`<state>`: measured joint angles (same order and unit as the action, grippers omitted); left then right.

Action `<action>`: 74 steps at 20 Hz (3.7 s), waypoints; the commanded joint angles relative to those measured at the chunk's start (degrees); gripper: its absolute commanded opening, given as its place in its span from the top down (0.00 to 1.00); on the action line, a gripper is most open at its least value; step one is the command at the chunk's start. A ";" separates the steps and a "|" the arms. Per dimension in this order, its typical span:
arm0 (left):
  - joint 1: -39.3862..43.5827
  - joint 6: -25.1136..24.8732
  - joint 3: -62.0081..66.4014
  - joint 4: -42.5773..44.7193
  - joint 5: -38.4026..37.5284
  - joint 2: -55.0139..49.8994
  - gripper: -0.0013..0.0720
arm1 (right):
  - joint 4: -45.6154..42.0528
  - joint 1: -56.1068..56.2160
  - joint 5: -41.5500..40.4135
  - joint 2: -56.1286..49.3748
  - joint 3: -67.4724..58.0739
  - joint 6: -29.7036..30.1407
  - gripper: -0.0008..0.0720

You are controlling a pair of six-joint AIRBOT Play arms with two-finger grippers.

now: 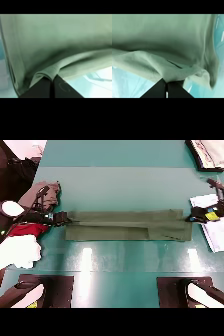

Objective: Fold the shirts.

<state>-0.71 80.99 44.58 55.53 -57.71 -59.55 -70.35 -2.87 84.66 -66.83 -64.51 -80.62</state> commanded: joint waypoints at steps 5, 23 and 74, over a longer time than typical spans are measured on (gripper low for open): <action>-0.04 0.44 0.63 -0.74 10.91 -7.10 0.95 | 0.39 5.38 -3.67 -18.62 -11.45 -1.66 0.97; 2.89 -0.39 16.13 -5.18 0.76 -6.64 0.93 | 17.99 -17.81 0.79 -18.64 0.94 12.98 0.03; 20.63 4.52 44.59 13.18 -9.75 -33.46 0.95 | 25.64 30.14 4.46 -24.33 -43.10 -3.34 0.97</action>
<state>24.60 85.71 89.10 61.30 -63.05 -98.61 -44.75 24.62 90.83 -89.23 -106.50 -84.14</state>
